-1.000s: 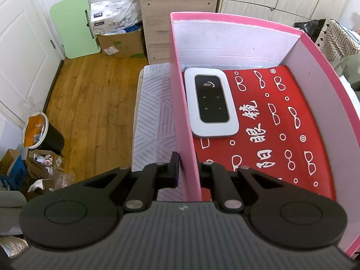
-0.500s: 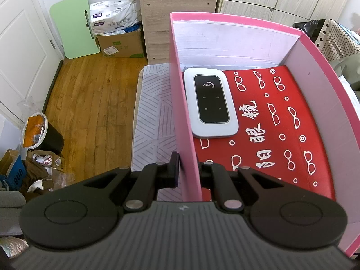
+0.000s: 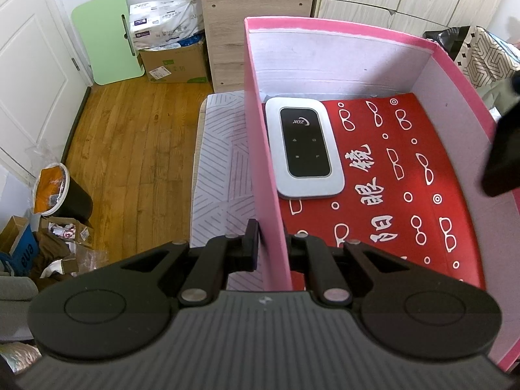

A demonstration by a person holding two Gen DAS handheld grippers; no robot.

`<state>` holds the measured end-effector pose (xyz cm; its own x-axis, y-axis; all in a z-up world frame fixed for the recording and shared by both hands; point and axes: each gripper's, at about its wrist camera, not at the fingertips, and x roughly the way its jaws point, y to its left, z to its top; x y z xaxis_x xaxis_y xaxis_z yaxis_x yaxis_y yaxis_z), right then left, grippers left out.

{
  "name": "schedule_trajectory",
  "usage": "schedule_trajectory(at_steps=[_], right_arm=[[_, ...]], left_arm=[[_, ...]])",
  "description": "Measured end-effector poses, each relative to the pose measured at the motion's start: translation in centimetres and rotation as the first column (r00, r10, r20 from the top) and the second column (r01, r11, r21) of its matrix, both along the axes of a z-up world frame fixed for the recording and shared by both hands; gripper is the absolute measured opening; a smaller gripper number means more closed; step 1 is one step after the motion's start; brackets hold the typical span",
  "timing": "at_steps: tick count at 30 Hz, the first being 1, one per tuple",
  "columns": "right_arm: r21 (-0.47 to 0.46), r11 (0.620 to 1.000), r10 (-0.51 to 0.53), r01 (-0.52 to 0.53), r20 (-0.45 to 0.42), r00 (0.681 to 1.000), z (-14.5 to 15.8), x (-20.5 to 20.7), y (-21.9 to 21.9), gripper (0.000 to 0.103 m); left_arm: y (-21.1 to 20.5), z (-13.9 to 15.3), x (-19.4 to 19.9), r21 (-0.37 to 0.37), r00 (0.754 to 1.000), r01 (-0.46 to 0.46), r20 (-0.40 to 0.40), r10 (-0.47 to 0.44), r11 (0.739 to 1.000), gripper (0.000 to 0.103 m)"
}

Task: Organize rigid objects
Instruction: 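Place the black power bank beside the router in the box with the right gripper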

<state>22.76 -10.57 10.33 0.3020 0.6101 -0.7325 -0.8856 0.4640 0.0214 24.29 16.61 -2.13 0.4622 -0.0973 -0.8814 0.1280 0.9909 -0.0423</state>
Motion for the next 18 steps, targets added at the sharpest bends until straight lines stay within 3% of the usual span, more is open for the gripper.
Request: schedule_trajectory(at_steps=[5,10,18], right_arm=[[-0.146,0.989,-0.003,-0.008,-0.073,0.997,-4.1,2.7,3.1,0.07],[-0.28,0.959,0.027,-0.041,-0.053,0.998,-6.9,4.6,5.9,0.07],[-0.393,0.917,0.058,-0.066,-0.032,0.998,-9.8,7.7,9.4,0.069]], left_arm=[[-0.1,0.0,-0.1,-0.002,1.0,-0.001,0.001,0.001,1.0,0.009],[0.0,0.0,-0.1,-0.006,1.0,-0.004,0.001,0.004,1.0,0.009],[0.3,0.1,-0.1,-0.01,1.0,-0.006,0.001,0.006,1.0,0.009]])
